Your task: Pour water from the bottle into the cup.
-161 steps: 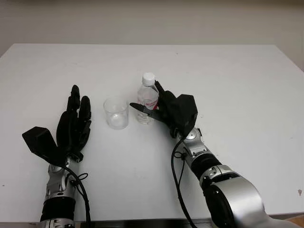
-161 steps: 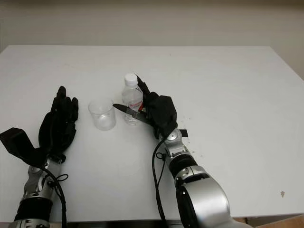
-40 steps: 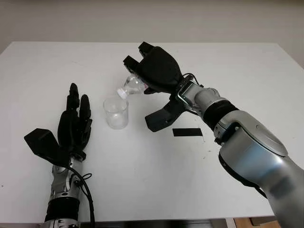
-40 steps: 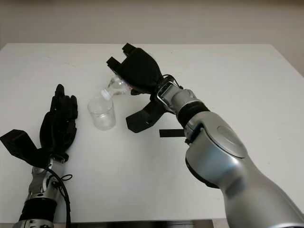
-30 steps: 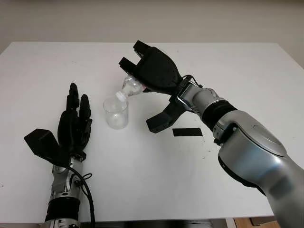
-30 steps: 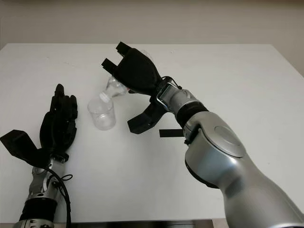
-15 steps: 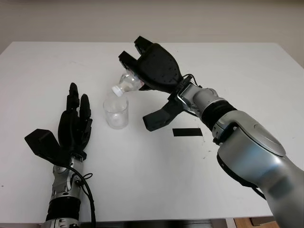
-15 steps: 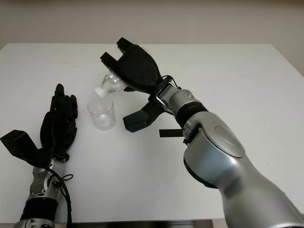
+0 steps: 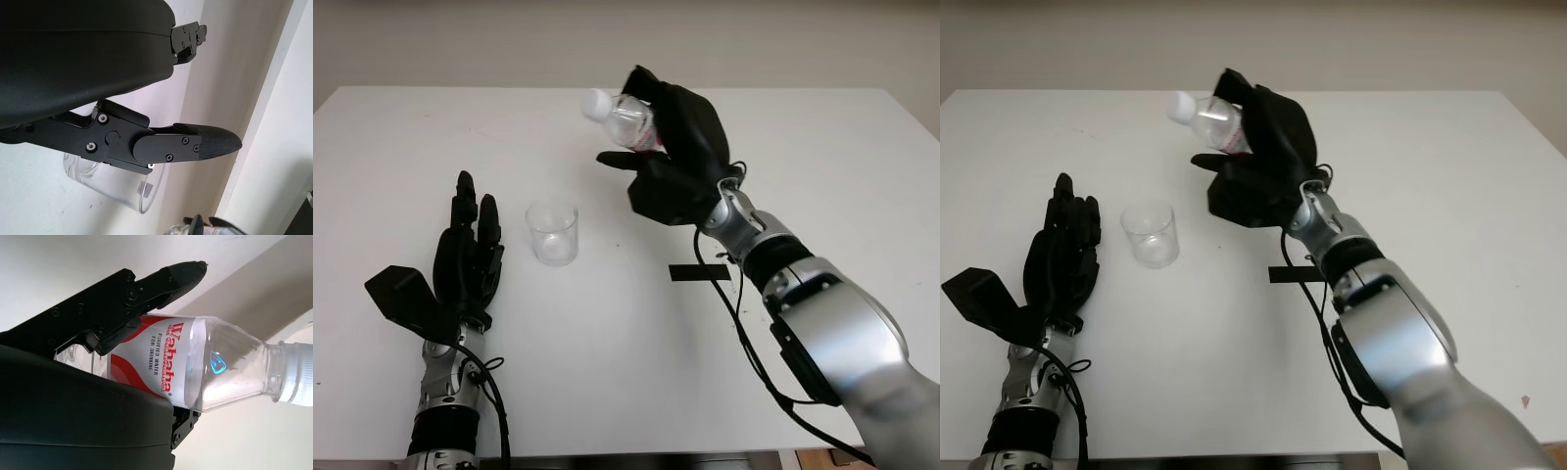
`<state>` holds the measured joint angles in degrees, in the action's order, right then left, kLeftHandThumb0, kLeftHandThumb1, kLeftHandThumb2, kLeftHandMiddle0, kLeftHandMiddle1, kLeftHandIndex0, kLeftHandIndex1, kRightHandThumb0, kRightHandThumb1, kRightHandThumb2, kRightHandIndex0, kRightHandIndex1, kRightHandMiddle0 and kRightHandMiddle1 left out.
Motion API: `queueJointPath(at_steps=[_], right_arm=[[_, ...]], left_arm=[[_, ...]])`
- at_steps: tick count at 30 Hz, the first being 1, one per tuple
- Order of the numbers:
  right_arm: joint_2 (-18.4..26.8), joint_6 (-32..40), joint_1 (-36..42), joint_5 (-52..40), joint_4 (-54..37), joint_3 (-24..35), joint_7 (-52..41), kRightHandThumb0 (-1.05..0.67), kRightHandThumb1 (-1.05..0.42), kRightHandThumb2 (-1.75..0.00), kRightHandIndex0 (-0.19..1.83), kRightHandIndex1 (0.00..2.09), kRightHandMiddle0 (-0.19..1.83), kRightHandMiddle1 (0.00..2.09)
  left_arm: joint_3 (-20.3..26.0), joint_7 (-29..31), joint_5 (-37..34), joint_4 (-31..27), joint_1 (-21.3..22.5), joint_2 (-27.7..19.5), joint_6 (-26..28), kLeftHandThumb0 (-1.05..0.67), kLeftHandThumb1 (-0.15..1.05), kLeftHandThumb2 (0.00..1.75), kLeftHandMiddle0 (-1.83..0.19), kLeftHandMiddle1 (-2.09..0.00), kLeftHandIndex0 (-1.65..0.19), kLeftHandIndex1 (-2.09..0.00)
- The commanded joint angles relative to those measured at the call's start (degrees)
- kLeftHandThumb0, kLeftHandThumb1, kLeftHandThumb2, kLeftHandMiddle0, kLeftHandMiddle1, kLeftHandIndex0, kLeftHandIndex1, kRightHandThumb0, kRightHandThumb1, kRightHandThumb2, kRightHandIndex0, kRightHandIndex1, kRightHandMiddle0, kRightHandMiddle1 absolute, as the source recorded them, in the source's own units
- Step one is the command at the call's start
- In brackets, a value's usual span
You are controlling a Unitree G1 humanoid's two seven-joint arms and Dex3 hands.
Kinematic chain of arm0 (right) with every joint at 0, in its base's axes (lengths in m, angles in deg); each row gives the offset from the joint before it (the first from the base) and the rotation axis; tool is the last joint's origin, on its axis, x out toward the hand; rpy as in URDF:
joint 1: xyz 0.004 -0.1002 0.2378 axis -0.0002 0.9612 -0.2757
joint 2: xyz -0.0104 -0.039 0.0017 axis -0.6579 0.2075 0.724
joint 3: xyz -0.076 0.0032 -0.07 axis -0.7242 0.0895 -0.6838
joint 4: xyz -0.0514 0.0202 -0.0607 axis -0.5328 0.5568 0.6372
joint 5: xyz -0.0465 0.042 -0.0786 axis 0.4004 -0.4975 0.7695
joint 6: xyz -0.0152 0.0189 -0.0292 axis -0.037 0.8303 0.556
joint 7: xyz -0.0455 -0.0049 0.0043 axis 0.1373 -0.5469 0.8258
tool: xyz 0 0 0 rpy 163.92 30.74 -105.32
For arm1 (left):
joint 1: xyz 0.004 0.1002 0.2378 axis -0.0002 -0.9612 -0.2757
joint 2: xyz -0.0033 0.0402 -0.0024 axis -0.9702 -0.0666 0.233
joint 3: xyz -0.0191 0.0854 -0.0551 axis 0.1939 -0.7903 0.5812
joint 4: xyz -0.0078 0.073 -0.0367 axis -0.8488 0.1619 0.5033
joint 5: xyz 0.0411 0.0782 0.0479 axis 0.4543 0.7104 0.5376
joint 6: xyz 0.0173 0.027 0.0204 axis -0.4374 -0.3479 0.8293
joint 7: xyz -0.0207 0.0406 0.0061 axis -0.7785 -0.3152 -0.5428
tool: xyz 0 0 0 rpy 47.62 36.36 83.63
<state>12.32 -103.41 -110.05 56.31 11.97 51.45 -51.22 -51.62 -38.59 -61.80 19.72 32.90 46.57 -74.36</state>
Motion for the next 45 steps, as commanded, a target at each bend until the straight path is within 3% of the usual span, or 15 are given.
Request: queueJointPath(at_steps=[1, 5, 9, 15, 24, 27, 32, 45], right_arm=[[0.0, -1.36, 1.7, -3.2, -2.64, 2.99, -3.25, -0.32, -1.05, -0.29, 1.33, 2.09, 1.03, 2.09], [-0.02, -1.19, 6.01, -9.43, -6.31, 7.81, -10.94, -0.31, -1.05, -0.33, 1.26, 2.09, 0.96, 2.09], [-0.07, 3.81, 10.26, -15.82, -12.89, 12.11, -19.35, -0.32, -1.05, -0.39, 1.23, 2.09, 0.94, 2.09], [0.01, 18.05, 20.61, -24.81, -34.01, 17.29, -28.29, -0.32, -1.05, -0.41, 1.23, 2.09, 0.84, 2.09], [-0.51, 40.44, 32.85, -30.0, -62.56, 21.04, -29.0, -0.36, -1.05, -0.4, 1.26, 2.09, 0.82, 2.09], [-1.28, 42.68, 34.81, -31.29, -64.94, 21.93, -29.16, -0.37, -1.05, -0.4, 1.27, 2.09, 0.79, 2.09], [-2.88, 44.32, 37.09, -31.17, -65.19, 22.18, -27.82, -0.38, -1.05, -0.42, 1.4, 2.09, 0.99, 2.09], [-5.05, 45.78, 37.49, -28.54, -61.12, 21.05, -25.88, -0.38, -1.05, -0.41, 1.41, 2.09, 0.94, 2.09]], left_arm=[[-0.12, 0.09, -0.21, 2.03, -1.69, 0.77, 1.05, -0.69, 1.05, 0.37, 0.16, -0.05, 0.19, -0.03], [-0.37, 0.17, -0.05, 1.66, -1.7, 0.68, 1.62, -0.7, 1.05, 0.39, 0.16, -0.05, 0.19, -0.03], [-0.57, 0.11, 0.34, 1.46, -1.85, 0.55, 1.44, -0.69, 1.05, 0.39, 0.17, -0.05, 0.19, -0.02], [-0.43, 0.59, -0.29, 1.18, -1.91, 0.57, 2.41, -0.69, 1.05, 0.39, 0.17, -0.05, 0.19, -0.03], [-0.58, 0.91, 0.11, 0.79, -2.13, 0.39, 2.87, -0.7, 1.05, 0.42, 0.18, -0.05, 0.19, 0.0], [-0.36, 1.07, -0.36, 0.35, -2.4, 0.44, 3.31, -0.7, 1.05, 0.41, 0.17, -0.05, 0.19, -0.01], [-0.21, 1.02, -0.87, -1.07, -3.13, 0.3, 4.29, -0.7, 1.05, 0.4, 0.17, -0.05, 0.19, -0.01], [0.09, 0.66, -1.4, -1.82, -3.71, 0.75, 4.91, -0.71, 1.05, 0.37, 0.16, -0.06, 0.18, -0.03]])
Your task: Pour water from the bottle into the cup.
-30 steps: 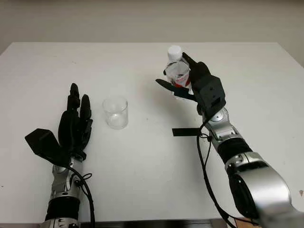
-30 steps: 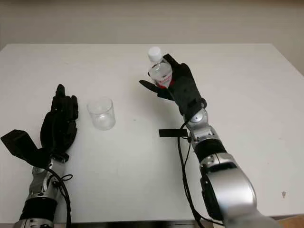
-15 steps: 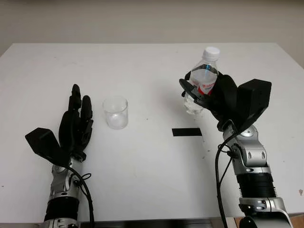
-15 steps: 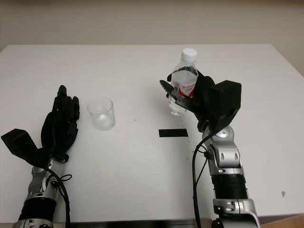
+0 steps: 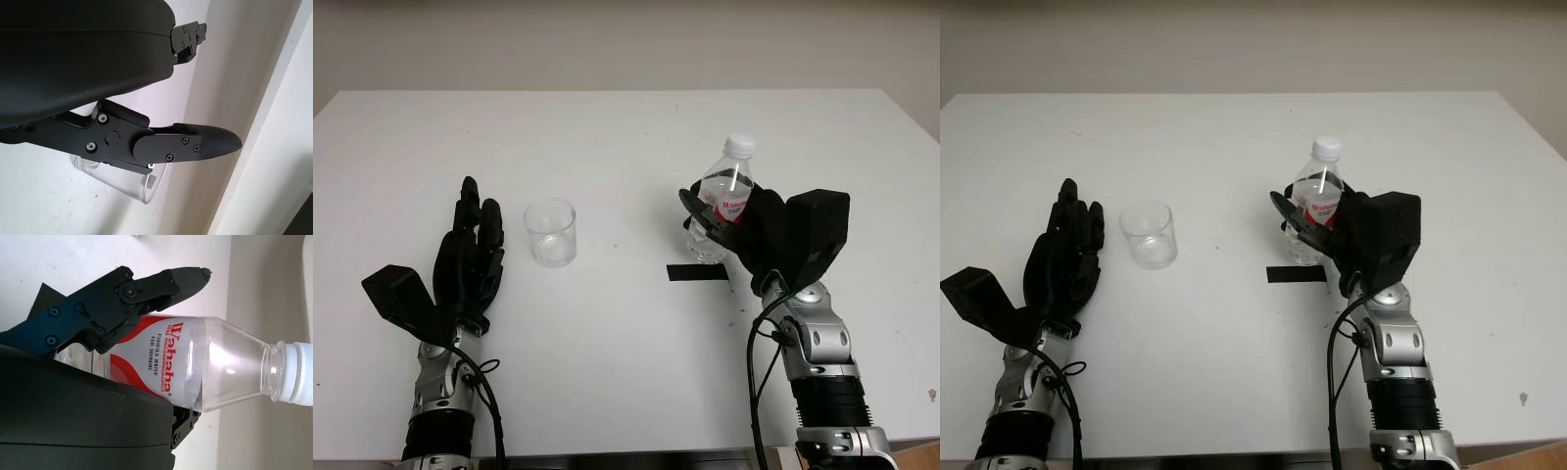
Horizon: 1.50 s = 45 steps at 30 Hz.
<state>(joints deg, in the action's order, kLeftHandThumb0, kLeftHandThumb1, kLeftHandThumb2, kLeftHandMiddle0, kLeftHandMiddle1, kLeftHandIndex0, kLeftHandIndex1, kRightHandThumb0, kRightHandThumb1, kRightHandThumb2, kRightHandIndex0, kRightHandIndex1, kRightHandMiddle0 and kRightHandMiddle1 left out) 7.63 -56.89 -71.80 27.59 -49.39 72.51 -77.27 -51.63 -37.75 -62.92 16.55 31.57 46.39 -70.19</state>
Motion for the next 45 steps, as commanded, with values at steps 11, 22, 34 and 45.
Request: queueJointPath(at_steps=[11, 22, 34, 45], right_arm=[[0.45, 1.93, -0.68, 1.41, -1.38, -1.09, -2.29, -0.39, -1.05, -0.42, 1.5, 2.09, 1.06, 2.09], [1.12, -0.18, 1.43, 2.02, -0.96, -1.37, -5.29, -0.4, -1.05, -0.4, 1.5, 2.09, 1.09, 2.09], [0.78, -6.44, 3.81, 3.94, 0.58, -3.0, -6.4, -0.57, -1.05, -0.09, 0.62, 2.09, 0.37, 2.09], [2.98, -10.57, 7.98, 7.44, -0.73, -5.5, -7.7, -0.69, -0.96, -0.05, -0.15, 0.8, -0.16, 0.88]], left_arm=[[0.03, 0.15, -0.09, 0.83, -2.93, 0.61, 0.49, -0.7, 1.05, 0.39, 0.17, -0.05, 0.19, -0.02], [0.18, 0.19, -0.14, 0.43, -3.34, 0.26, 0.79, -0.69, 1.05, 0.4, 0.17, -0.06, 0.19, -0.01], [0.71, 1.2, -0.53, 1.21, -3.06, -0.75, 0.8, -0.69, 1.05, 0.4, 0.16, -0.05, 0.19, -0.03], [0.91, 1.39, -0.69, 0.45, -2.94, -1.35, 1.82, -0.69, 1.05, 0.37, 0.15, -0.05, 0.19, -0.04]])
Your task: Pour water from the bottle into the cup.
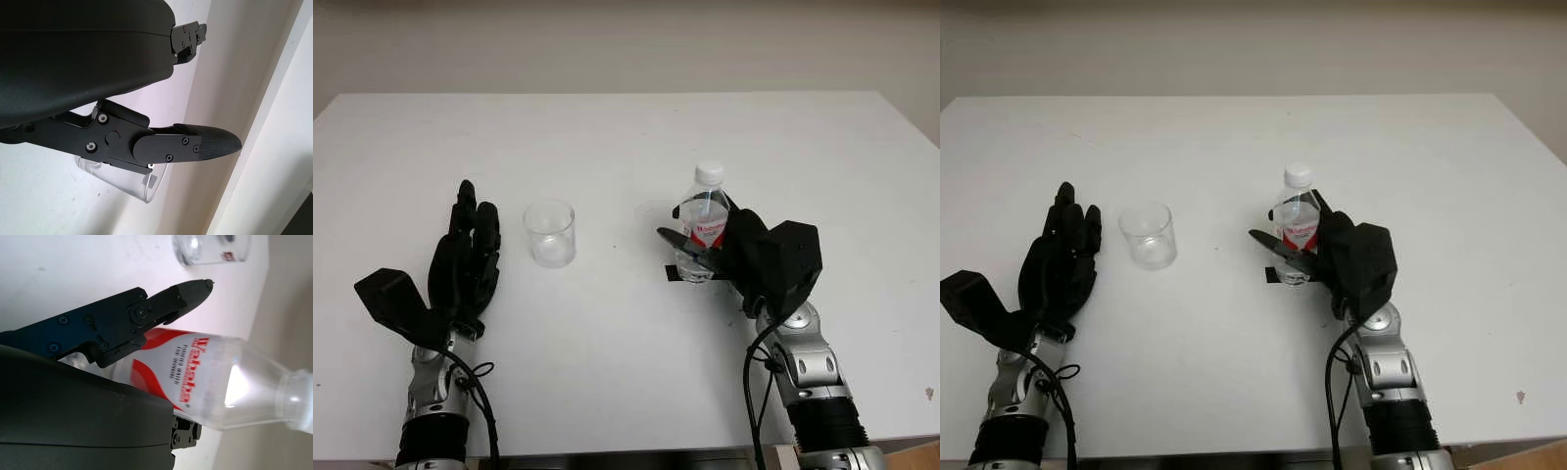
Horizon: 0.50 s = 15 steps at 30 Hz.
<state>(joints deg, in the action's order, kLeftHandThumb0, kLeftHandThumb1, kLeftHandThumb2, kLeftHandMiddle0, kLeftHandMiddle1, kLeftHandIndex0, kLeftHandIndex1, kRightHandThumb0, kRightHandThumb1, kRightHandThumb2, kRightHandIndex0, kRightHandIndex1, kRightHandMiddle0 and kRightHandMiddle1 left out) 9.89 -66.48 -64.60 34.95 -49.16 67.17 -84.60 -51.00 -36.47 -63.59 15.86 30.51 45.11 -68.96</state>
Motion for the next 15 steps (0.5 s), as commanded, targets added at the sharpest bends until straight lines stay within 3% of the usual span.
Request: queueJointPath(at_steps=[1, 2, 5, 15], right_arm=[[0.78, -1.49, 1.11, 0.13, -0.9, -0.17, -0.58, -0.7, -0.94, -0.05, -0.12, 0.56, -0.13, 0.65], [0.79, -2.04, 1.39, 0.06, -0.83, -0.13, -0.82, -0.71, -0.92, -0.05, -0.11, 0.34, -0.12, 0.42], [0.87, -3.56, 2.21, 0.13, -0.67, 0.07, -0.97, -0.73, -0.91, -0.05, -0.17, 0.11, -0.17, 0.2], [0.3, -6.77, 5.15, 0.11, -0.28, 1.46, 1.28, -0.76, -0.9, -0.05, -0.19, 0.0, -0.19, 0.02]], left_arm=[[0.24, 0.28, -0.09, 1.05, -1.93, -0.15, 0.68, -0.69, 1.05, 0.38, 0.15, -0.05, 0.19, -0.04], [0.21, 0.3, -0.1, 0.94, -1.97, -0.19, 0.74, -0.69, 1.05, 0.38, 0.15, -0.05, 0.19, -0.04], [0.17, -0.02, -0.01, 0.74, -1.99, -0.25, 0.95, -0.68, 1.05, 0.38, 0.15, -0.06, 0.19, -0.05], [0.34, 0.2, -0.22, 0.68, -1.96, -0.56, 1.47, -0.68, 1.05, 0.38, 0.15, -0.06, 0.18, -0.04]])
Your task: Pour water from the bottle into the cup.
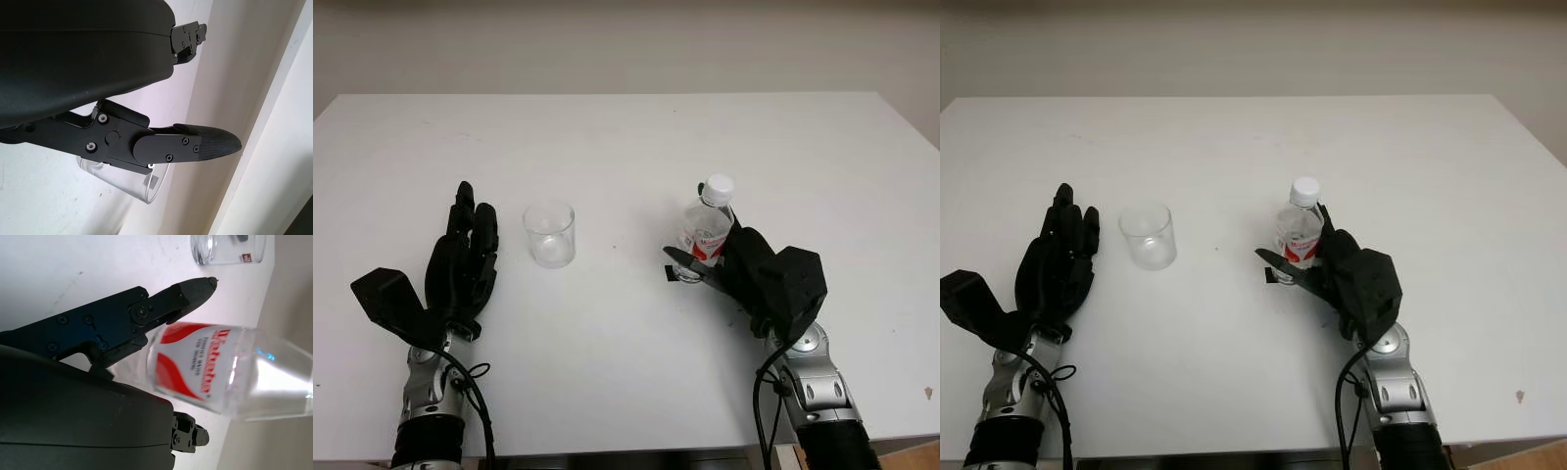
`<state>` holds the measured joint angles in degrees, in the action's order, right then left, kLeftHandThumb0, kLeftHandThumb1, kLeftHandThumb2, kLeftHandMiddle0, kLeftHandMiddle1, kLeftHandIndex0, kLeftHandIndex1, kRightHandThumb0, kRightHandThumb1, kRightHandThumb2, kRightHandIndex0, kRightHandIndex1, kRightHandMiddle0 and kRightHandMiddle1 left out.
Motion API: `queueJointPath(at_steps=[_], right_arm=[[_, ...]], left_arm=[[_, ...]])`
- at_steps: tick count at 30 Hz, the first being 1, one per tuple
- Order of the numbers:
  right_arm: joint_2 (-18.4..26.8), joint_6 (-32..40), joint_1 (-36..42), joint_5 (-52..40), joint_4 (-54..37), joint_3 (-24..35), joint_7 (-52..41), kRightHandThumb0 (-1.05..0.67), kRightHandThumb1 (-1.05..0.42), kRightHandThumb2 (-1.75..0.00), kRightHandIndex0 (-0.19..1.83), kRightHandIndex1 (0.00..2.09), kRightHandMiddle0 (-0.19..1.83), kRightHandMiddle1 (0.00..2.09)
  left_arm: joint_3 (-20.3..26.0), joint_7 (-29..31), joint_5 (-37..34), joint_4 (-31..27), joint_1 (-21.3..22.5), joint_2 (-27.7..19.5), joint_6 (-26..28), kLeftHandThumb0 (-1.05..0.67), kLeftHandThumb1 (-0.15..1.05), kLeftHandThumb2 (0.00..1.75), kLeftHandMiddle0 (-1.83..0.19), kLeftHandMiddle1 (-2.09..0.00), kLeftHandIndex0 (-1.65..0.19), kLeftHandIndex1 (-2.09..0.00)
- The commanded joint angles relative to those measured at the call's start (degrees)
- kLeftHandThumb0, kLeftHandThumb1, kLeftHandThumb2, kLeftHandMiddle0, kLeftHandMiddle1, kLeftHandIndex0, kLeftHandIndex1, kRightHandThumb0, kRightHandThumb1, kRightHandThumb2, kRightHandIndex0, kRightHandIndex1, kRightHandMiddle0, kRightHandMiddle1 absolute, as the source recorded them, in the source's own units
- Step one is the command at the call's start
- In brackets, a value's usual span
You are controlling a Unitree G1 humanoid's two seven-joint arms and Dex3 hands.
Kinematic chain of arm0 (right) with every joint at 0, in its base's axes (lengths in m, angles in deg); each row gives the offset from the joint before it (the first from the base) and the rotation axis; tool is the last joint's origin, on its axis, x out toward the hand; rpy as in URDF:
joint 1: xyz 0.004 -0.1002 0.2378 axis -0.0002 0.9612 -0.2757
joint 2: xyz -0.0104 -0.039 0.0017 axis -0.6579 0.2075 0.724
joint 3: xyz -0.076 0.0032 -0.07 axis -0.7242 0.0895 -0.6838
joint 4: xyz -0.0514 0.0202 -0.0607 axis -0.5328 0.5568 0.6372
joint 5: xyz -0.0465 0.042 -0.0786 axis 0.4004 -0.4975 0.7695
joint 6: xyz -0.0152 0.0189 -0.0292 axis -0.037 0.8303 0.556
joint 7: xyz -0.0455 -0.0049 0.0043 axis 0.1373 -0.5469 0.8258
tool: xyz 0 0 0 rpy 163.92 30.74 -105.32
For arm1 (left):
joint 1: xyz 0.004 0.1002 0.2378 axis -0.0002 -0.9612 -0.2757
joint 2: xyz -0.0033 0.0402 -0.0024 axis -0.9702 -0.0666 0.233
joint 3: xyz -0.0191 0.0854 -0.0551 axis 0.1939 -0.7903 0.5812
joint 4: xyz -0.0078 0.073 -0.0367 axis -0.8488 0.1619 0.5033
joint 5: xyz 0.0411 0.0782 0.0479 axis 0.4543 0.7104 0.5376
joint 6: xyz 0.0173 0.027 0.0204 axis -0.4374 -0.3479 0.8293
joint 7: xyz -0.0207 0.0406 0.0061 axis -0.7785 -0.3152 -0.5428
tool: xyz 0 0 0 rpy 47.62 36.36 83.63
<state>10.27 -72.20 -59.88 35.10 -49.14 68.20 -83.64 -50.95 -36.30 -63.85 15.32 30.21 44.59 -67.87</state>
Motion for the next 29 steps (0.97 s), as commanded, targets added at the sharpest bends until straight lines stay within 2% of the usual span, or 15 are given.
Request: queueJointPath(at_steps=[1, 12, 29], right_arm=[[-0.07, -1.46, 0.68, -0.12, -0.29, 0.5, 0.42, -0.77, -0.9, -0.05, -0.19, 0.0, -0.19, 0.01], [2.17, -9.15, 3.11, 3.98, 0.66, -0.3, 1.63, -1.01, -0.95, -0.06, -0.19, 0.0, -0.19, 0.0], [-3.61, -15.66, 2.93, -0.27, 0.57, -1.38, 2.0, -0.96, -0.95, -0.05, -0.19, 0.0, -0.19, 0.0]], left_arm=[[0.24, 0.0, 0.16, 1.22, -1.67, -0.05, 0.26, -0.68, 1.05, 0.38, 0.15, -0.06, 0.18, -0.04], [0.06, -0.25, 0.38, 1.52, -1.37, -0.22, 0.27, -0.68, 1.05, 0.38, 0.16, -0.05, 0.18, -0.05], [0.14, 0.36, -0.17, 3.31, 0.14, -0.05, -0.23, -0.68, 1.05, 0.38, 0.16, -0.05, 0.19, -0.04]])
